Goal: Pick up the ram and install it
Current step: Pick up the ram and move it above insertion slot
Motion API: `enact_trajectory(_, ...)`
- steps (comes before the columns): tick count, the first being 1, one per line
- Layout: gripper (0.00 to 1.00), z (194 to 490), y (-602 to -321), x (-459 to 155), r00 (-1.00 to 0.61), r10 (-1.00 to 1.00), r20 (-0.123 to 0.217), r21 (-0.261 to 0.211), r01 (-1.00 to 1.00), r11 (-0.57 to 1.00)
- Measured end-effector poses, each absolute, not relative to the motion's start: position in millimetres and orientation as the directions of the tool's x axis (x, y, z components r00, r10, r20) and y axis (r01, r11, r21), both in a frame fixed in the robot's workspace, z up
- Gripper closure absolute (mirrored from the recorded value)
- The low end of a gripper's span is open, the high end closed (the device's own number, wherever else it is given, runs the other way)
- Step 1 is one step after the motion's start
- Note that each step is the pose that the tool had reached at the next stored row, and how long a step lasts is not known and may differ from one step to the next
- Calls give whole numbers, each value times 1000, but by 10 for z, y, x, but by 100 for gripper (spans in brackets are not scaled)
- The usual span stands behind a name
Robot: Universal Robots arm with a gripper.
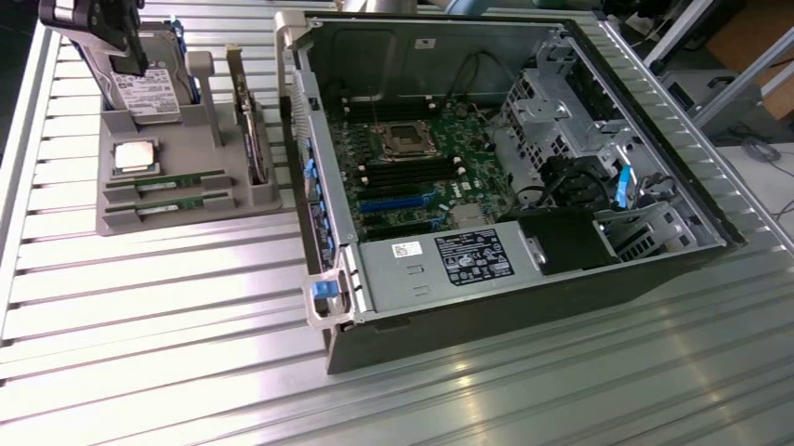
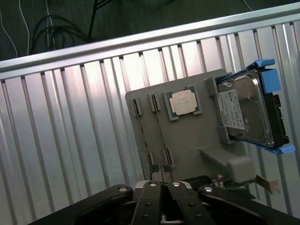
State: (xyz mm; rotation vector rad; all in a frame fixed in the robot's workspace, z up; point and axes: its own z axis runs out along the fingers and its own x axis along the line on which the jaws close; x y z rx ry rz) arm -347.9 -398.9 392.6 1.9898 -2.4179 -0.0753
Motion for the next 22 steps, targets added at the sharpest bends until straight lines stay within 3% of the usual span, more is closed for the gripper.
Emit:
enact_trajectory(3, 89, 3925, -3990, -3479, -156, -988, 16, 36, -987, 156)
enact_trajectory(22, 89, 3911, -3989, -3479, -78, -997, -10, 40, -996, 78)
